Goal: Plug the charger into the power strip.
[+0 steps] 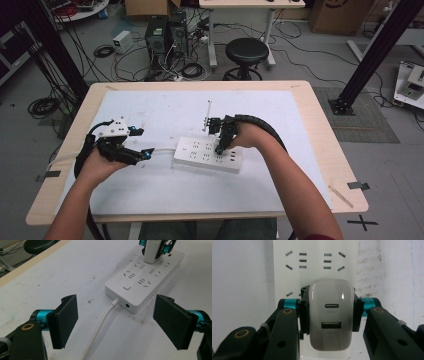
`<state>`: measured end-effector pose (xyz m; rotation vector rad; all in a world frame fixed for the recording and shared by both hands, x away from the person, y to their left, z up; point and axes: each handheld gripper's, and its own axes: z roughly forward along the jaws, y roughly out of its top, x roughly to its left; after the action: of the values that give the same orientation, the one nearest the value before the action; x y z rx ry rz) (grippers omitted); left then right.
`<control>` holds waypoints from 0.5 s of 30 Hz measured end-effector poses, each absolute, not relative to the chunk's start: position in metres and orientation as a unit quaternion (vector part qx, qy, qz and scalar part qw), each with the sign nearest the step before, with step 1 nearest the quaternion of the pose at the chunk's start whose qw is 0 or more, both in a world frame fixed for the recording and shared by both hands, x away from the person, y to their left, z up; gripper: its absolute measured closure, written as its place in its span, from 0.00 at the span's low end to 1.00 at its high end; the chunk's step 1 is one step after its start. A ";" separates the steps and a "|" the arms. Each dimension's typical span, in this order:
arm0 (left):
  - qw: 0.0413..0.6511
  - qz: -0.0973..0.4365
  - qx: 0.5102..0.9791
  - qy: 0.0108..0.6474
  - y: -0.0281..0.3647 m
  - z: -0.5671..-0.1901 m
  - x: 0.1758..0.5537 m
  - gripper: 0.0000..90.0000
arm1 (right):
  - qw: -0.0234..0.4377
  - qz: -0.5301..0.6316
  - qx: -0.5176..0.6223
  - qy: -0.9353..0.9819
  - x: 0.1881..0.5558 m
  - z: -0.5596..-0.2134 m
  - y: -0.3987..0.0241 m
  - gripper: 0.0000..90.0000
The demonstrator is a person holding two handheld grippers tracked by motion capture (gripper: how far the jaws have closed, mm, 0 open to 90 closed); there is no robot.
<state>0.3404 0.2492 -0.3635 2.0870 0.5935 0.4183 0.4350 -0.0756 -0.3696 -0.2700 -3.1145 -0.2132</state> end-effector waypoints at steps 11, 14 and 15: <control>0.443 0.168 0.848 0.239 0.245 -0.367 0.344 0.22 | 0.002 -0.076 -0.081 -0.994 0.435 -0.374 -0.078 0.71; 0.442 0.167 0.848 0.239 0.245 -0.367 0.344 0.22 | 0.001 -0.079 -0.081 -0.994 0.434 -0.374 -0.078 0.70; 0.442 0.168 0.848 0.240 0.245 -0.366 0.344 0.22 | 0.003 -0.081 -0.085 -0.993 0.435 -0.373 -0.079 0.70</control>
<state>0.3439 0.2451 -0.3664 2.1047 0.5969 0.4165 0.4349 -0.0788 -0.3735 -0.2653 -3.1145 -0.2545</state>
